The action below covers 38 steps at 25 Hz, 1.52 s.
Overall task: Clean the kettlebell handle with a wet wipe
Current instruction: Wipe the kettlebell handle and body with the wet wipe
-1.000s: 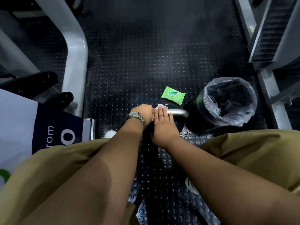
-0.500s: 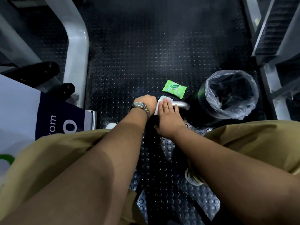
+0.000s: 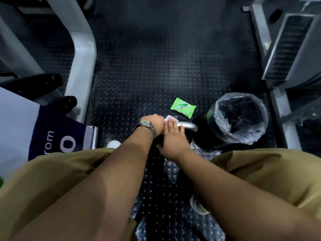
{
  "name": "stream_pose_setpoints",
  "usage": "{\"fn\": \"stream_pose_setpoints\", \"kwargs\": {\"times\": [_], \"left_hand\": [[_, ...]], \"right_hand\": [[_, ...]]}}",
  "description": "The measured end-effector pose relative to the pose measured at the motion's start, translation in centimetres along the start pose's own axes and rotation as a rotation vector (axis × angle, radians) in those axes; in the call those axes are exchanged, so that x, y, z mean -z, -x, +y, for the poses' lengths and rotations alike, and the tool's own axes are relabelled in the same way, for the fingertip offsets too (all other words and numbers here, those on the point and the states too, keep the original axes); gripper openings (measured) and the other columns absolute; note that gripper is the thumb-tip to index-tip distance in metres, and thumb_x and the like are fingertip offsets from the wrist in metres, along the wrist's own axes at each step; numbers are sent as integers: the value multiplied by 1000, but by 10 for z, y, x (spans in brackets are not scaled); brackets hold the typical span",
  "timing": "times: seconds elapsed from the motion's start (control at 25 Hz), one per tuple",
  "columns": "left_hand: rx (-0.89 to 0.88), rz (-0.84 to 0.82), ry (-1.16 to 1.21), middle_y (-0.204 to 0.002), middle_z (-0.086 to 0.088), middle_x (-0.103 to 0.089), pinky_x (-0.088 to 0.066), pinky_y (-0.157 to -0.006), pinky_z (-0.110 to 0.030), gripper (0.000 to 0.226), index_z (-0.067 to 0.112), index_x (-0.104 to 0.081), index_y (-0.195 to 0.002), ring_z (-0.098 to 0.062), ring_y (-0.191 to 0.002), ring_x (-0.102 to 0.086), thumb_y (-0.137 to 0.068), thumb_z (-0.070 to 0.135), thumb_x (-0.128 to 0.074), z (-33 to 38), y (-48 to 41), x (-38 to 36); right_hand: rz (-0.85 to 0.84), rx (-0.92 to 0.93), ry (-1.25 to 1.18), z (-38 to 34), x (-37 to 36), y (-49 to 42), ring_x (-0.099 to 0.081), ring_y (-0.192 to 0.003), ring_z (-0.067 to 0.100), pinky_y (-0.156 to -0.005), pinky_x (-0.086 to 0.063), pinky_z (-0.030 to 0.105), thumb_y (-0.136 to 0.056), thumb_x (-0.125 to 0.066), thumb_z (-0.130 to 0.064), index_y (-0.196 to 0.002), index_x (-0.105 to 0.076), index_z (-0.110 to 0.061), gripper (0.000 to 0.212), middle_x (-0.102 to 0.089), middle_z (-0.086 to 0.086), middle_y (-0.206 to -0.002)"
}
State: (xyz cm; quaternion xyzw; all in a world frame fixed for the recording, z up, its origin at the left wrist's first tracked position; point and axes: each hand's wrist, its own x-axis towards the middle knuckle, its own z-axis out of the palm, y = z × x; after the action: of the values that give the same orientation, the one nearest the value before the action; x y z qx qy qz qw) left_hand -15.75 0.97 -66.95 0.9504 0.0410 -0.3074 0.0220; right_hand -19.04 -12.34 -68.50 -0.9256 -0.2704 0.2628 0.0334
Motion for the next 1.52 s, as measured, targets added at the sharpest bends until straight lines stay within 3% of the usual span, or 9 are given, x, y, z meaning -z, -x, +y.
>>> {"fn": "stream_pose_setpoints", "kwargs": {"times": [0.08, 0.24, 0.48, 0.68, 0.92, 1.0, 1.2, 1.4, 1.52], "left_hand": [[3, -3, 13, -128, -7, -69, -52, -89, -37, 34, 18, -68, -125, -29, -116, -67, -105, 28, -44, 0, -1, -1], [-19, -2, 45, -127, -10, -68, -51, -89, -38, 31, 18, -67, -126, -31, -115, -66, -105, 34, -51, -2, -1, -5], [6, 8, -11, -127, -8, -68, -52, -85, -37, 32, 17, -67, -125, -29, -115, -67, -104, 24, -44, 2, 4, 1], [-17, -11, 29, -125, -9, -69, -49, -83, -36, 31, 19, -66, -126, -31, -112, -67, -106, 36, -49, -3, 0, -3], [-3, 8, -14, -122, -7, -71, -53, -84, -37, 31, 16, -67, -122, -29, -111, -69, -103, 23, -45, 1, 4, -2], [1, 9, -11, -122, -5, -71, -54, -85, -36, 30, 17, -67, -122, -28, -110, -69, -103, 23, -45, 1, 3, -2], [-15, 18, 32, -123, -9, -69, -53, -88, -38, 29, 19, -66, -123, -30, -110, -68, -105, 34, -49, -2, -2, -7], [-2, 10, 38, -123, -4, -70, -53, -87, -37, 31, 21, -68, -121, -27, -111, -68, -104, 33, -45, -2, -6, -6], [-13, -11, 39, -124, -6, -69, -54, -91, -39, 30, 22, -67, -124, -29, -113, -67, -104, 36, -49, -4, -8, -5]], "right_hand": [[12, -4, 18, 7, 0, 1, 9, -158, 31, -125, -1, 56, -94, -54, -47, -161, 3, -1, 100, 10, 18, -170], [-30, -282, -80, 51, 15, -10, -2, -158, 32, -125, -3, 56, -93, -60, -48, -161, -1, 0, 102, 0, 20, -170], [3, 37, 25, 3, -1, 2, 11, -157, 32, -125, -1, 56, -95, -54, -52, -162, 7, -4, 103, 12, 17, -170], [-56, -267, -111, 48, 17, -9, 3, -158, 30, -125, 0, 56, -93, -61, -50, -162, 5, -4, 106, 5, 17, -171], [-20, 45, 12, 4, 5, 7, 15, -157, 31, -125, 1, 56, -95, -53, -52, -161, 10, -4, 103, 17, 16, -169], [-27, 30, 20, 8, 6, 6, 15, -157, 29, -124, 3, 56, -96, -52, -51, -161, 10, -6, 101, 16, 14, -170], [-27, -240, -99, 42, 16, -4, 5, -158, 29, -125, 1, 55, -94, -60, -49, -162, 6, -4, 104, 7, 16, -171], [-2, -27, 27, 14, 5, 11, 16, -157, 32, -124, 3, 56, -96, -51, -50, -161, 14, -5, 102, 19, 16, -168], [-13, -141, 31, 30, 5, 7, 12, -157, 31, -125, 2, 58, -96, -51, -47, -160, 15, -5, 101, 16, 16, -169]]}}
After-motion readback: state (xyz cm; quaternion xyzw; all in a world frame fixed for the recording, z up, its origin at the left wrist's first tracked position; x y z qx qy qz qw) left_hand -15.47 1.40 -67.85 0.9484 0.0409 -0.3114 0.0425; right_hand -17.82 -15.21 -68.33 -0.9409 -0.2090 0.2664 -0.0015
